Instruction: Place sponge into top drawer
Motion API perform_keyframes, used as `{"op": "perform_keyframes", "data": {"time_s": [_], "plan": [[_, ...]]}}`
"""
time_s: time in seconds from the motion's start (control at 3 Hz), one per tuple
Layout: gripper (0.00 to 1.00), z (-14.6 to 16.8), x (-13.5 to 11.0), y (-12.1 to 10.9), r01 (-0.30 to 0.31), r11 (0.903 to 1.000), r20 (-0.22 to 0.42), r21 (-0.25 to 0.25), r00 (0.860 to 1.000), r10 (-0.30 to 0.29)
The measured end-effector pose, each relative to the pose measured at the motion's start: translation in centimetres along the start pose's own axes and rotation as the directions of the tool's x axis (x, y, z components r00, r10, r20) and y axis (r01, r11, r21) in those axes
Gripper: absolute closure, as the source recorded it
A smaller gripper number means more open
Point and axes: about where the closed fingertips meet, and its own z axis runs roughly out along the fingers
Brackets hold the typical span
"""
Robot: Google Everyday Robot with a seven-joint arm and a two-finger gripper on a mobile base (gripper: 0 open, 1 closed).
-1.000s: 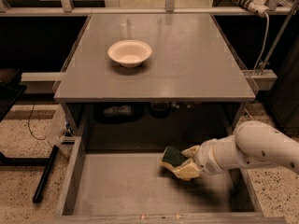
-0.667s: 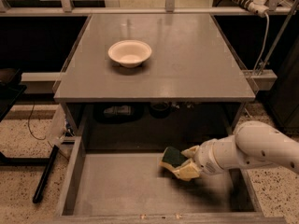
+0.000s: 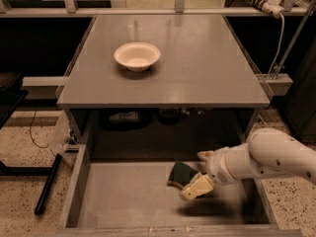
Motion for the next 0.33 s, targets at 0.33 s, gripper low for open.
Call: {"op": "perform_keyframes", "data": {"time_s": [0.33], "plan": [[0.00, 0.00, 0.00, 0.00, 0.000, 1.0000, 0.000, 0.000, 1.000, 0.000]]}}
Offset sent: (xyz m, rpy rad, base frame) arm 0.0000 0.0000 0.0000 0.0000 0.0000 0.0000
